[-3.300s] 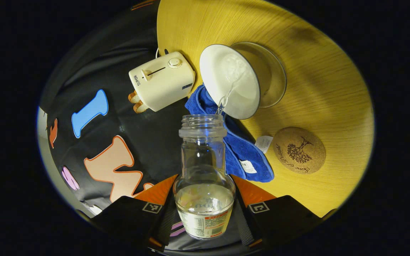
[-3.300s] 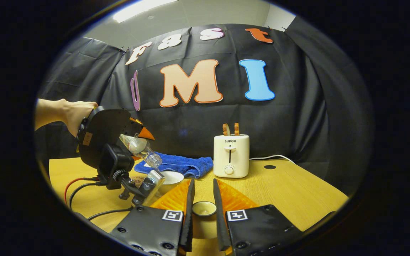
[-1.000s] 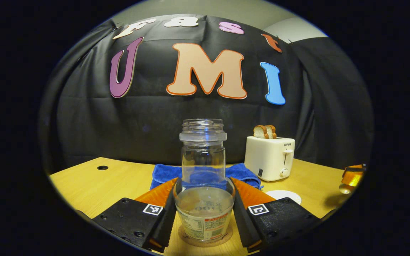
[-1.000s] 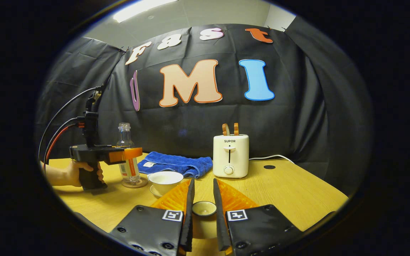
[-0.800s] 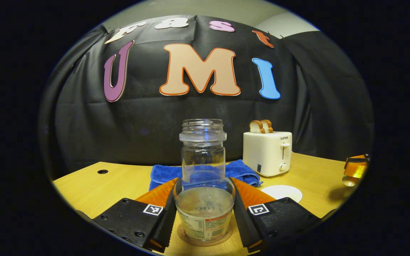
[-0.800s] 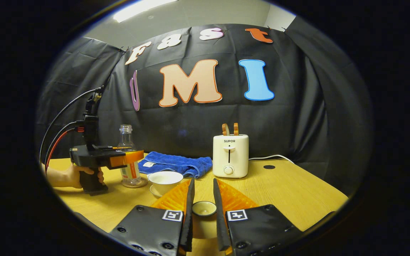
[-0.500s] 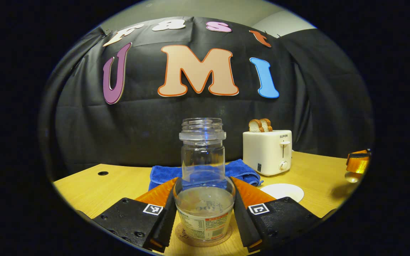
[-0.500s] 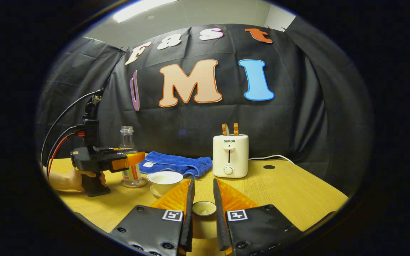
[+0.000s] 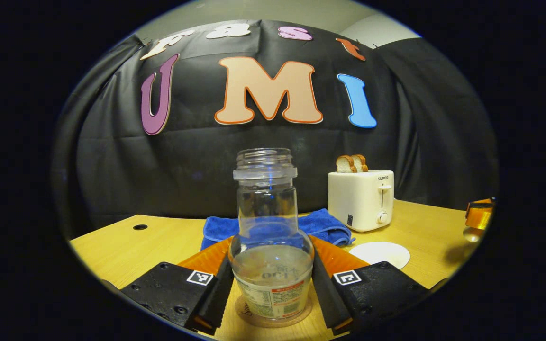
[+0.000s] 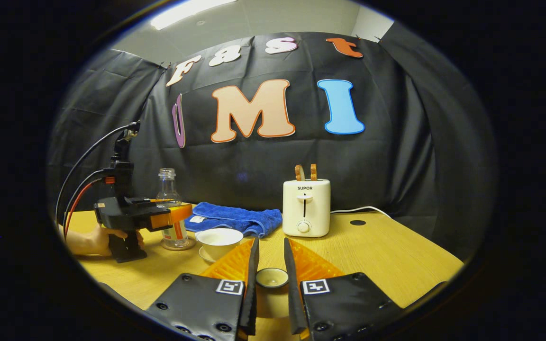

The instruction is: Open the teacup lid with one hand, grasp the water bottle and pour water into the teacup with the other hand; after pouring, place the water bottle on the coaster and then close the teacup lid.

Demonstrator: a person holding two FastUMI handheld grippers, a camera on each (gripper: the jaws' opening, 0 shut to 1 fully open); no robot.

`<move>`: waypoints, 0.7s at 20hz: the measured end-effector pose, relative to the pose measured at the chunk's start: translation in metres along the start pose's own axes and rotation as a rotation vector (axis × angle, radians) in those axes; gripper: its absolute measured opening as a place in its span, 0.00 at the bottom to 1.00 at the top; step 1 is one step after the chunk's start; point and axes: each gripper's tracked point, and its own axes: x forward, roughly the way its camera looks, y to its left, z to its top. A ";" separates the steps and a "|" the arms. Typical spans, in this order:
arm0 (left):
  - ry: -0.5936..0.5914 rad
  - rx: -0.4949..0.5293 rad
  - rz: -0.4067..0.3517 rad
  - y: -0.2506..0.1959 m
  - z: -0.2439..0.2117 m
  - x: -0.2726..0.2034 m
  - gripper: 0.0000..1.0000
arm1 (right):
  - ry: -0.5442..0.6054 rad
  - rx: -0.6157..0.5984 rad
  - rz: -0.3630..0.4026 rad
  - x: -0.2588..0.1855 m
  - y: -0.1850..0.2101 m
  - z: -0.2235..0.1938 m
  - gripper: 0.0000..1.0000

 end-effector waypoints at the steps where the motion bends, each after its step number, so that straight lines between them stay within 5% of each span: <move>1: -0.006 -0.002 -0.008 -0.001 0.001 0.000 0.80 | 0.000 0.000 0.000 0.000 0.000 0.000 0.31; 3: -0.015 -0.014 -0.010 0.000 0.002 -0.001 1.00 | 0.000 0.000 -0.002 0.000 -0.001 0.000 0.31; 4: -0.015 -0.016 -0.007 0.001 0.002 -0.001 0.94 | 0.000 0.000 -0.002 0.000 0.000 0.000 0.31; 14: -0.007 -0.045 -0.016 0.002 0.000 -0.017 0.96 | 0.000 -0.001 -0.009 -0.001 -0.002 0.000 0.31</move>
